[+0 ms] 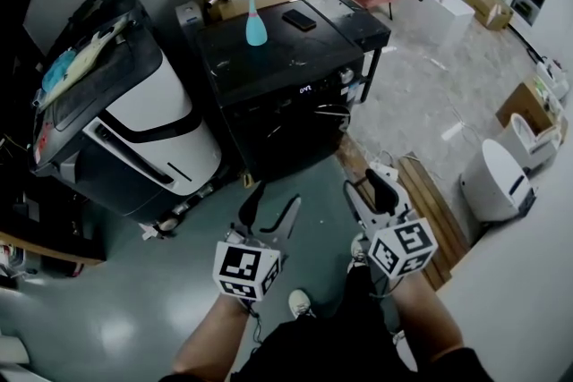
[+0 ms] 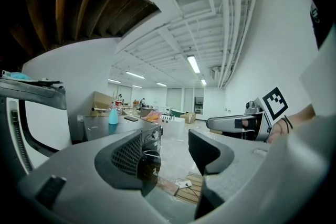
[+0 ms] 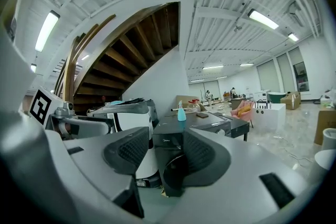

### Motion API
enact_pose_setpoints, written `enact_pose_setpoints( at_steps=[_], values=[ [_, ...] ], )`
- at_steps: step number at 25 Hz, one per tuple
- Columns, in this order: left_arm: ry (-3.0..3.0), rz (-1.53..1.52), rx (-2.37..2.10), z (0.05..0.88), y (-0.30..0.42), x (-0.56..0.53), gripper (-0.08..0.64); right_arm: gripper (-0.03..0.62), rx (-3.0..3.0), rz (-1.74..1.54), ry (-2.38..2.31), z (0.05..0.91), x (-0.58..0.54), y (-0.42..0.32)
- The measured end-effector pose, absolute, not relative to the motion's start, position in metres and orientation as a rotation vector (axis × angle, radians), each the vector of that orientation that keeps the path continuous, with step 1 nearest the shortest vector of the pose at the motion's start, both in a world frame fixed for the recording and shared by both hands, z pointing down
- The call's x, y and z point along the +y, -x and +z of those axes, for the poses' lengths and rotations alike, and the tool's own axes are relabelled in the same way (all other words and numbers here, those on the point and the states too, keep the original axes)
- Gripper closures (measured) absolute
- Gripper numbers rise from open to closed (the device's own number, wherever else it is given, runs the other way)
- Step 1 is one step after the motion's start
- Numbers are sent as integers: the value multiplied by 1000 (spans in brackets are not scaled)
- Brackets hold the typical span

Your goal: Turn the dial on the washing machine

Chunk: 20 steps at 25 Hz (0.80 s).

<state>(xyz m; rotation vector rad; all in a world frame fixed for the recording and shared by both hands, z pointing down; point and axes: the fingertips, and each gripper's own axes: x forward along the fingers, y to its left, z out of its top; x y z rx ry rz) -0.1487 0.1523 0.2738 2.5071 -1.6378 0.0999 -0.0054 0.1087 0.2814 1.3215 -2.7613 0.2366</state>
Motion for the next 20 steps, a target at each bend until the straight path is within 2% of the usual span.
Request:
enact_pose_setpoints(
  at_steps=[20],
  values=[
    [-2340,121,-1828,278,96,-38,298,350,-2832,264,-1071,298,-117,-35]
  ],
)
